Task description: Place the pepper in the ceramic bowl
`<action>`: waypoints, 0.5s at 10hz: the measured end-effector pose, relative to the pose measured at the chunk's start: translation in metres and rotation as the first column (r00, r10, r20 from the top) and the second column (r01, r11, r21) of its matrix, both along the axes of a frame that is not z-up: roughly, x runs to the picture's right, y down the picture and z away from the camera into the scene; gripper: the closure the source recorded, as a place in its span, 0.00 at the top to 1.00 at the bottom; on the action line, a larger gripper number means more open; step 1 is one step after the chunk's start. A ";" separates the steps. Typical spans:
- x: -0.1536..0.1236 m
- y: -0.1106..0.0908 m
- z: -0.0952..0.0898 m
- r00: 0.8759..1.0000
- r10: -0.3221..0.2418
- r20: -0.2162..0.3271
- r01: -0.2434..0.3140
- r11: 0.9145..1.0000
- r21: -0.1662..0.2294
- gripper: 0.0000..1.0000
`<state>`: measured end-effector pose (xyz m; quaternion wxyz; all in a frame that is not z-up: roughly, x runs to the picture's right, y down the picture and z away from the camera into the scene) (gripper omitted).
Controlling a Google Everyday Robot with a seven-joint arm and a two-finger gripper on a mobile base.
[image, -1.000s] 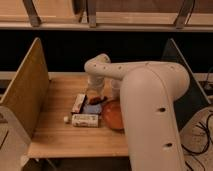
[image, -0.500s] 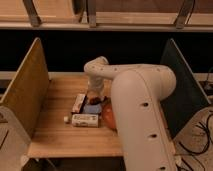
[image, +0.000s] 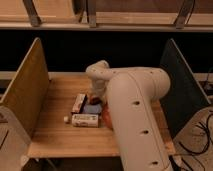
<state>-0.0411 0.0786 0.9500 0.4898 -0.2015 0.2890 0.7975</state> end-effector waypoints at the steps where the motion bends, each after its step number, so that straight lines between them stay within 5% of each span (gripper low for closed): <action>1: 0.002 0.004 0.004 1.000 -0.001 -0.008 0.001 1.000 -0.008 0.60; 5: -0.003 -0.001 0.011 0.999 -0.035 0.002 0.035 0.999 0.017 0.18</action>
